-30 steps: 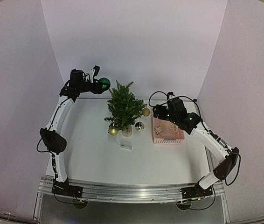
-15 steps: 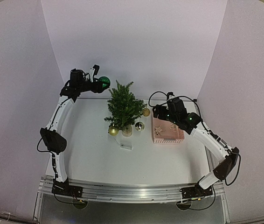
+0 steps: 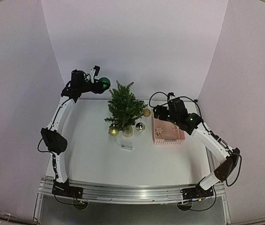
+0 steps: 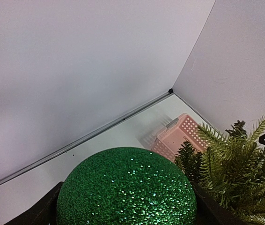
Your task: Decorate the small christmas tree
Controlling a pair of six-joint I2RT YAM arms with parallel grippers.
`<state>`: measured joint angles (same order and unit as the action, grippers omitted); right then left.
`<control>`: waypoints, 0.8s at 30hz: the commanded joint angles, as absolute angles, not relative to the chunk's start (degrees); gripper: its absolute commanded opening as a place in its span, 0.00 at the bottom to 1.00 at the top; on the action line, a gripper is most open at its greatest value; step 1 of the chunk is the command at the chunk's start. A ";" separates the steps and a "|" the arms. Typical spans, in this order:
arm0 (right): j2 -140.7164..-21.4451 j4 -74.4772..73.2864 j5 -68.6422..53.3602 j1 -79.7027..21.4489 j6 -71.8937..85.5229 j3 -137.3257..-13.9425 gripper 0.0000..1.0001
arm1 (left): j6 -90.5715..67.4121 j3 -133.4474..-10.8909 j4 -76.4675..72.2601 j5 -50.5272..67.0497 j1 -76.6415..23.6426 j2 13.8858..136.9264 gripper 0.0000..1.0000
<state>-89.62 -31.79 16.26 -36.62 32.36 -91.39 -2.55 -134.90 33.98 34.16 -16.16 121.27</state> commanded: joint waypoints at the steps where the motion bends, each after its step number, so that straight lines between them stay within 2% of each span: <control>1: -88.54 -32.24 15.61 -36.39 32.67 -92.90 0.87 | -1.67 -134.91 31.71 32.98 -15.92 121.31 0.00; 24: -87.88 -32.26 15.22 -36.39 33.31 -92.38 0.86 | -5.61 -127.98 31.38 35.09 -15.85 118.75 0.00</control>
<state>-89.62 -31.83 15.78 -36.62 32.84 -91.39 -4.51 -127.87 32.95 34.00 -15.90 121.25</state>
